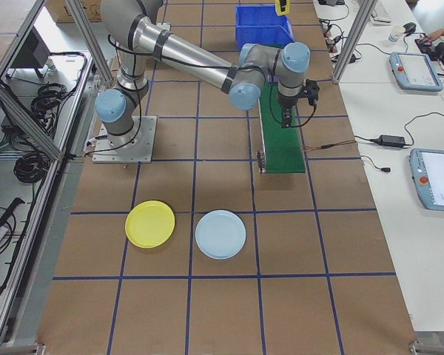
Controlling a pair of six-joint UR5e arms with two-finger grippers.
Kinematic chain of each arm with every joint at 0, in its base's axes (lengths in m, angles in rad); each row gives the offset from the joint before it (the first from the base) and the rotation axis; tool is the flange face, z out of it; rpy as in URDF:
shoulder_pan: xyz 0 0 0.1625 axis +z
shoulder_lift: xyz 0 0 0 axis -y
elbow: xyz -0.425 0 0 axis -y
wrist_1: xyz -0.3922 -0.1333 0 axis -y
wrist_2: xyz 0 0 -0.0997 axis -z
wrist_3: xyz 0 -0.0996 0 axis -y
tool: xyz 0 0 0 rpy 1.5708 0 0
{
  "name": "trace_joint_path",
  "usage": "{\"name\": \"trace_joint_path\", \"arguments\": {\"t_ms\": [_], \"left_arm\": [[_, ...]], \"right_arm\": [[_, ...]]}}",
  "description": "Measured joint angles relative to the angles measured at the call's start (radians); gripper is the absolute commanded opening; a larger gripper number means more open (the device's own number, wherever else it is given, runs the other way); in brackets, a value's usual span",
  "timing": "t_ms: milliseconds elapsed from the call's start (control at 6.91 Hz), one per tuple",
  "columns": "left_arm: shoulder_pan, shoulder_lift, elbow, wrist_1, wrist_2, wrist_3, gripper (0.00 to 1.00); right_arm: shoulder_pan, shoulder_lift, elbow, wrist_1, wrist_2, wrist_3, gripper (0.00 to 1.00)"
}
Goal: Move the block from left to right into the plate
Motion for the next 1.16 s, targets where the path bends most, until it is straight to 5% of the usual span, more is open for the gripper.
{"name": "trace_joint_path", "arguments": {"t_ms": [579,723,868,1157], "left_arm": [[-0.184,0.001,-0.096,-0.006,-0.008,-0.234,0.35],[-0.19,-0.007,-0.134,-0.008,-0.01,-0.243,0.5],[-0.193,-0.014,-0.158,-0.007,-0.013,-0.241,0.99],[-0.193,-0.045,-0.156,0.041,-0.011,-0.226,1.0]], "right_arm": [[-0.039,0.04,0.0,-0.032,0.085,-0.048,1.0],[-0.043,0.063,0.003,-0.07,0.095,-0.056,1.0],[-0.044,0.074,0.007,-0.088,0.099,-0.061,1.0],[-0.045,0.081,0.017,-0.102,0.129,-0.063,1.0]]}}
